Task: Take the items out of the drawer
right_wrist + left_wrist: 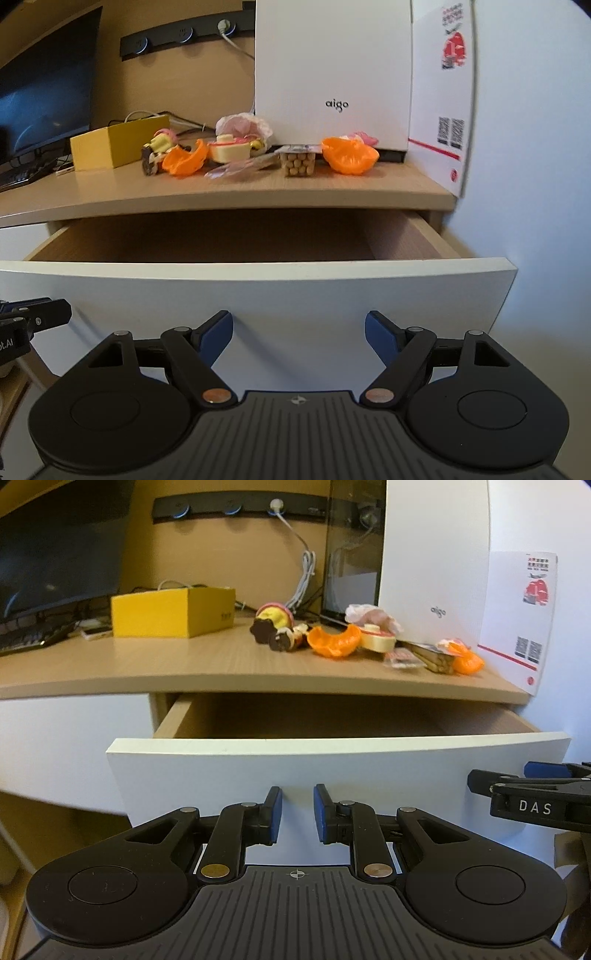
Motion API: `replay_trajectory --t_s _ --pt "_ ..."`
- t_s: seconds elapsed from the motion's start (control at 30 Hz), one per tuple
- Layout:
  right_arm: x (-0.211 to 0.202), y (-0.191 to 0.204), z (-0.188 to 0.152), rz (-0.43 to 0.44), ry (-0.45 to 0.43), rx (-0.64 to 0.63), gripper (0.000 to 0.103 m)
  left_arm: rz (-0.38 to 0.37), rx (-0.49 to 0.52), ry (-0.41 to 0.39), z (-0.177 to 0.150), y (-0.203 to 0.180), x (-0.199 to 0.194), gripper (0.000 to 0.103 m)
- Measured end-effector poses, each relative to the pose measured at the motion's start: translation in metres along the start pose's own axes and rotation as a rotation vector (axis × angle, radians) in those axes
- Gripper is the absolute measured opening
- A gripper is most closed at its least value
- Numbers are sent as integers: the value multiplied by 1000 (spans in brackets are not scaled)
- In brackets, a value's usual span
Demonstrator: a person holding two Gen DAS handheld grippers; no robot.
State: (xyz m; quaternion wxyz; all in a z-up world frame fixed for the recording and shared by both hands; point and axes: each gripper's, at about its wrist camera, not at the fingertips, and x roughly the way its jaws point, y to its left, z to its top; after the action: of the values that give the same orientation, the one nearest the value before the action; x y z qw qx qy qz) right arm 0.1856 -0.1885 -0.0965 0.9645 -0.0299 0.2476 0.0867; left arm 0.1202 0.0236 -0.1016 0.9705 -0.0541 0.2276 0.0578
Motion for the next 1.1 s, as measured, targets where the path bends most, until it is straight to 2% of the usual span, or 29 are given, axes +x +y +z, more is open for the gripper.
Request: replay_trajectory --t_s 0.2,0.47,0.6,0.8,0.9,1.0,1.1 --pt "37 4 14 -5 -37 -20 79 -5 -8 -31 13 7 34 21" --pt "72 6 34 -15 -42 -8 79 9 -12 -36 30 10 71 21" --pt "82 11 40 -6 -52 -17 79 13 -21 -34 34 10 78 21" --pt "88 19 40 22 -72 -44 93 10 3 -32 29 4 81 21" --pt "87 18 39 26 -70 -39 88 8 0 -21 29 1 83 21" --pt "80 9 40 29 -46 -2 88 -19 -24 1 30 -4 87 21" --pt "60 -4 38 27 -28 14 88 -106 -24 27 32 -15 94 21"
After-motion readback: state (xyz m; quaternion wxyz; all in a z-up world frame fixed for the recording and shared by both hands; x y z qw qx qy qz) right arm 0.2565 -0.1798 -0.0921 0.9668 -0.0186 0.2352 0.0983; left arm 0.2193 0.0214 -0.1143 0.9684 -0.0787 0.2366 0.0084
